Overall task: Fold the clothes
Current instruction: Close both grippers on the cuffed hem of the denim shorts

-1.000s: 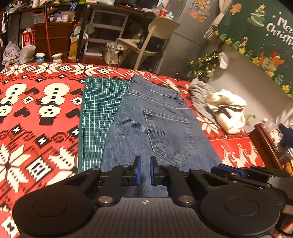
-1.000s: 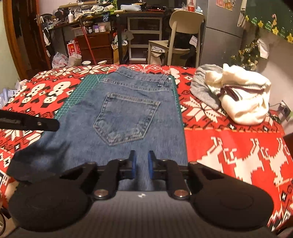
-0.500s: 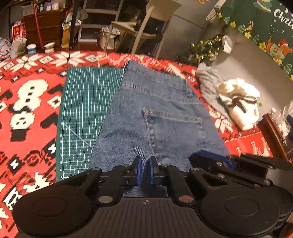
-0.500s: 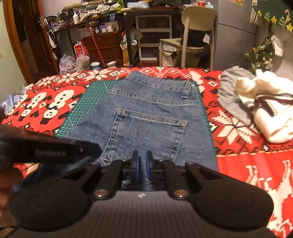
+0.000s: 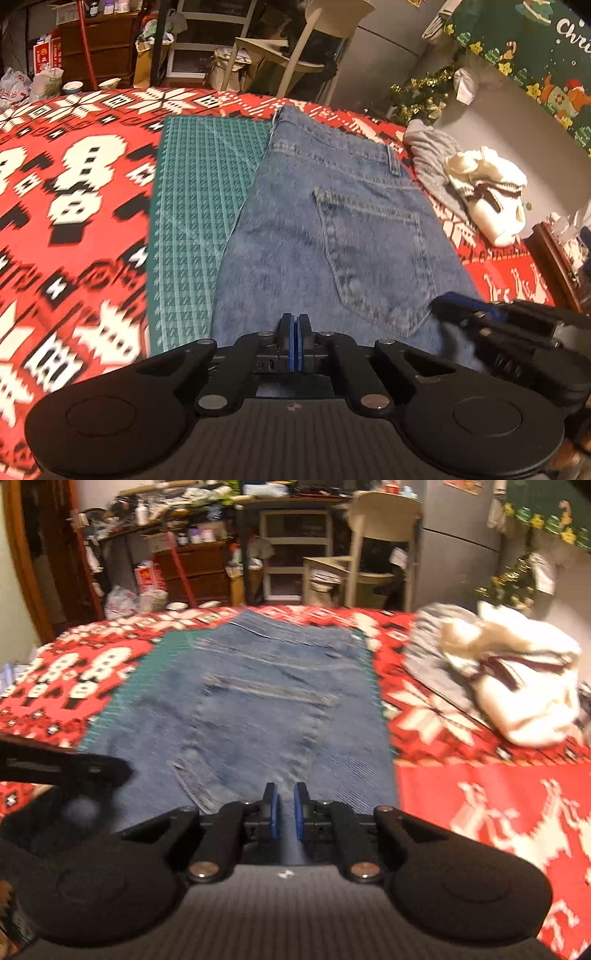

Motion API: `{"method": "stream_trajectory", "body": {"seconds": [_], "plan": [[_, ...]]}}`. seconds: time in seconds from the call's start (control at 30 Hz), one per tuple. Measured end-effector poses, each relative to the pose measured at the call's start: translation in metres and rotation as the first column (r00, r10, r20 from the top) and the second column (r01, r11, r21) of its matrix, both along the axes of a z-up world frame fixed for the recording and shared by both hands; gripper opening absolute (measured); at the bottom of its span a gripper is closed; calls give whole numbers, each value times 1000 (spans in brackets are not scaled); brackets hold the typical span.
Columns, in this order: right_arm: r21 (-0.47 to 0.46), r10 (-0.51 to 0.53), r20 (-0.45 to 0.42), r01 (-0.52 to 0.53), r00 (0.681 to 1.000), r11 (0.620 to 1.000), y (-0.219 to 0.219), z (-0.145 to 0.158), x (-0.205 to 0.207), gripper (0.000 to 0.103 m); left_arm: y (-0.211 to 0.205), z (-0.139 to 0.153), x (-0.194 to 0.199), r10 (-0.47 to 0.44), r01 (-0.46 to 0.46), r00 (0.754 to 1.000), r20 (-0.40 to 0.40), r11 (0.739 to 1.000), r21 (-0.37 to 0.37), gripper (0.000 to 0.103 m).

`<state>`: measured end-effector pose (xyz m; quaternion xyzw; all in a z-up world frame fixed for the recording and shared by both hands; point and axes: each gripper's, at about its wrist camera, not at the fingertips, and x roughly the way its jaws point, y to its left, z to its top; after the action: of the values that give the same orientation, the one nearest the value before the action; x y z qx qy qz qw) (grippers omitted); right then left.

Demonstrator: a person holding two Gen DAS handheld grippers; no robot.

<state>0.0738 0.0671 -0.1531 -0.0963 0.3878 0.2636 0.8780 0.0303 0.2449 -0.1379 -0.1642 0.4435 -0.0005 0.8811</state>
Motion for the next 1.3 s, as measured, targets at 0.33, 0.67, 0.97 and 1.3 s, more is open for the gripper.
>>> {"method": "stream_trajectory", "body": {"seconds": [0.33,0.67,0.97,1.3], "plan": [[-28,-59,15,59,998,998,-36,9,-9,10,15,10,-19,96,-95,995,11,995,-14,5],[-51,-61,51,63,997,997,0,10,29,10,21,18,40,94,-94,995,20,995,-18,5],[-33,-94,20,94,995,995,-21,-6,29,15,24,5,30,86,-86,996,19,996,1,4],[4,-128,-33,128,991,992,-56,-1,7,18,16,2,-8,82,-82,997,-11,997,16,4]]}}
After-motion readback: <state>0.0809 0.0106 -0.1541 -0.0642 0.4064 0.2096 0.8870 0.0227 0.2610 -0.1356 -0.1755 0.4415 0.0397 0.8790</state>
